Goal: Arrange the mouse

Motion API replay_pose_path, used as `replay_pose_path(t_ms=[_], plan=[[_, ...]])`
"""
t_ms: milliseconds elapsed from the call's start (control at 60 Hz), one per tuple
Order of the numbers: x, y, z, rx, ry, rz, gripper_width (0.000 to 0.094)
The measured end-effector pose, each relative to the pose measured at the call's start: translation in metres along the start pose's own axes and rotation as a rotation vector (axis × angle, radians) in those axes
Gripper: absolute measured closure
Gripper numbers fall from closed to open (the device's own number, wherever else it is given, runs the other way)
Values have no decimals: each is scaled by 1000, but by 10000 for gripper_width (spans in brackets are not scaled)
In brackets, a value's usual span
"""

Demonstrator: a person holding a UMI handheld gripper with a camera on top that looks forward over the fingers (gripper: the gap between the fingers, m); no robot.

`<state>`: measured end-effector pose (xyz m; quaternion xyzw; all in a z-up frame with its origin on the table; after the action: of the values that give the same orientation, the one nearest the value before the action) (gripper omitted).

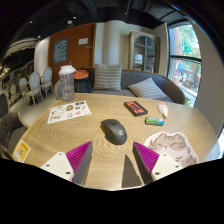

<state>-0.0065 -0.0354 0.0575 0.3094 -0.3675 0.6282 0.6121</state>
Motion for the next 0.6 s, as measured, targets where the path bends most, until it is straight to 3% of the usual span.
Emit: replay_pose_path(t_ms=[150,217,433,600], plan=[[32,-5,-68,67,53,16,105],[46,-14,-94,48,60,-4,127],[40,-8,-137,57,151,-5,164],[42,-13,-143,12,104,44,469]])
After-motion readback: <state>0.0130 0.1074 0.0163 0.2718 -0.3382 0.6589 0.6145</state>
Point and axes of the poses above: the point between the fingertips, and its own axes, seen from behind it with the camera up: y to the left, x up, z backward, against the way the camera looks, the point moved 6 cm from there along z, backward, against the way the camera looks, and after that the axes turned 5 degrees about -x, right-handed, at the moved point
